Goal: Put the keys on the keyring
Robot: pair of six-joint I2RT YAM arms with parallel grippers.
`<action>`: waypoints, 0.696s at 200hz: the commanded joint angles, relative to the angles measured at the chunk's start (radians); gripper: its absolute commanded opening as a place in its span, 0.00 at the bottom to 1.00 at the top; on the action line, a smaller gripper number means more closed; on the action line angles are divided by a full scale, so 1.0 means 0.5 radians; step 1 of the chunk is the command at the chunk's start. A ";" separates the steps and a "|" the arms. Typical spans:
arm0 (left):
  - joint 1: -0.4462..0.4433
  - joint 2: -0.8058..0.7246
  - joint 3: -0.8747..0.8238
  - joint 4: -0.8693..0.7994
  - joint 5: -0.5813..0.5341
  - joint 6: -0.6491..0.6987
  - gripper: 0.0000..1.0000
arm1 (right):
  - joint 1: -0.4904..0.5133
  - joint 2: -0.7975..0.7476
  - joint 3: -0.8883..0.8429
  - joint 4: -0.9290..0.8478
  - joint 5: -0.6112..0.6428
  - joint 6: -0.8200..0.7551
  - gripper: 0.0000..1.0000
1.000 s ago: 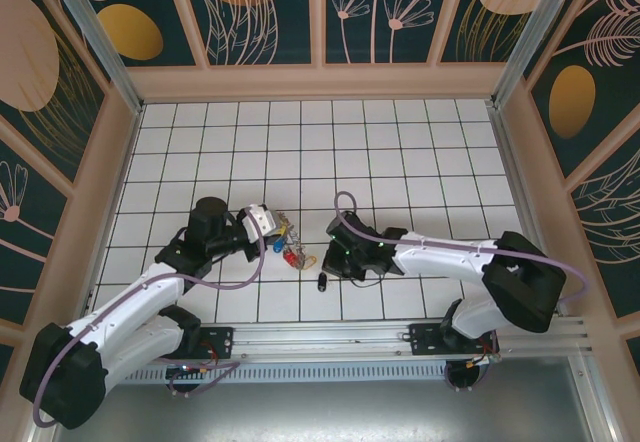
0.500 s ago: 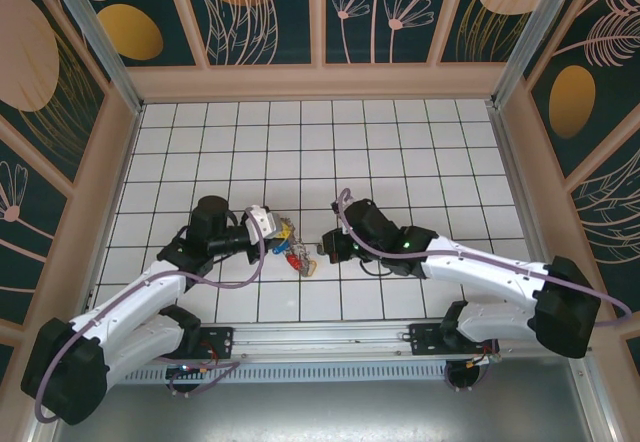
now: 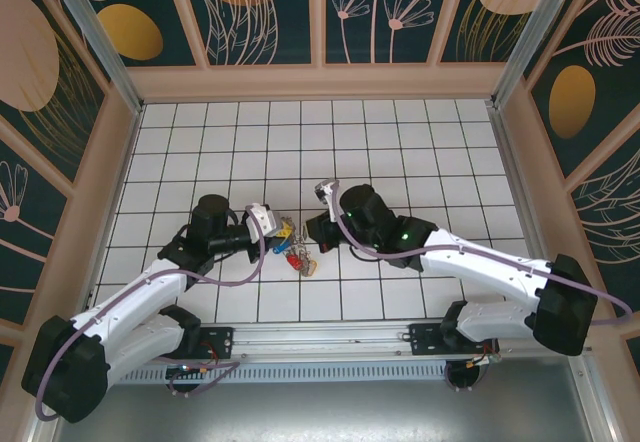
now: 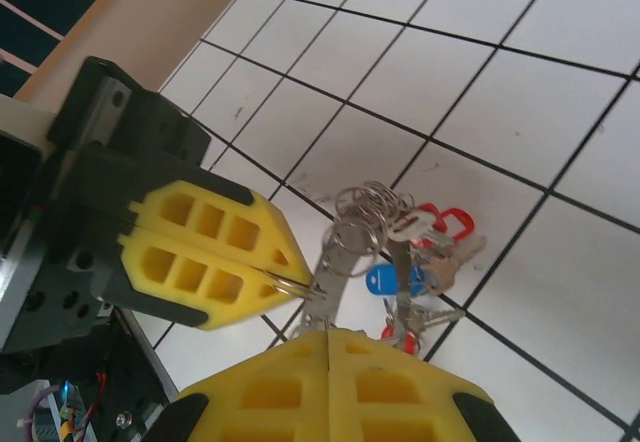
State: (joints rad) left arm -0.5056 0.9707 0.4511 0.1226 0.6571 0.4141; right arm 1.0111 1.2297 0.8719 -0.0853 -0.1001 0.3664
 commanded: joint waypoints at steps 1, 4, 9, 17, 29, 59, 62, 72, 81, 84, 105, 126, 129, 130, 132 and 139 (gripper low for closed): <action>0.008 0.001 0.070 0.089 0.026 -0.042 0.00 | 0.015 0.055 0.087 0.028 0.010 -0.073 0.00; 0.009 0.001 0.070 0.087 0.015 -0.045 0.00 | 0.015 0.063 0.096 0.008 0.043 -0.062 0.00; 0.008 -0.002 0.073 0.079 -0.002 -0.051 0.00 | 0.013 0.077 0.112 -0.041 0.104 -0.043 0.00; 0.008 -0.007 0.082 0.067 -0.043 -0.062 0.00 | 0.000 0.100 0.148 -0.154 0.198 -0.022 0.00; 0.011 -0.017 0.085 0.049 -0.076 -0.061 0.00 | -0.043 0.121 0.192 -0.353 0.287 -0.007 0.00; 0.008 -0.040 0.069 0.077 -0.079 -0.069 0.00 | -0.217 0.066 0.227 -0.850 0.446 -0.015 0.00; 0.010 -0.039 0.069 0.077 -0.080 -0.070 0.00 | -0.234 0.060 0.226 -0.893 0.451 -0.025 0.00; 0.008 -0.034 0.070 0.074 -0.081 -0.069 0.00 | -0.292 0.039 0.225 -1.031 0.467 -0.054 0.00; 0.008 -0.033 0.070 0.071 -0.084 -0.070 0.00 | -0.335 0.029 0.228 -1.131 0.469 -0.096 0.00; 0.008 -0.033 0.070 0.071 -0.085 -0.070 0.00 | -0.347 0.029 0.225 -1.158 0.471 -0.109 0.00; 0.009 -0.028 0.070 0.079 -0.090 -0.072 0.00 | -0.408 0.091 0.239 -1.320 0.501 -0.185 0.00; 0.008 -0.015 0.074 0.075 -0.090 -0.082 0.00 | -0.450 0.235 0.244 -1.336 0.471 -0.281 0.00; 0.008 -0.015 0.076 0.076 -0.090 -0.083 0.00 | -0.465 0.264 0.242 -1.334 0.461 -0.287 0.00; 0.008 -0.015 0.074 0.076 -0.089 -0.083 0.00 | -0.471 0.272 0.242 -1.330 0.458 -0.289 0.00; 0.008 -0.015 0.077 0.074 -0.090 -0.083 0.00 | -0.480 0.294 0.241 -1.328 0.448 -0.299 0.00; 0.008 -0.015 0.076 0.073 -0.092 -0.085 0.00 | -0.507 0.362 0.236 -1.309 0.417 -0.322 0.00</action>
State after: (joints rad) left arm -0.5056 0.9695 0.4545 0.1226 0.6083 0.3874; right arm 0.7959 1.3136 0.9646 -0.6712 0.1135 0.2745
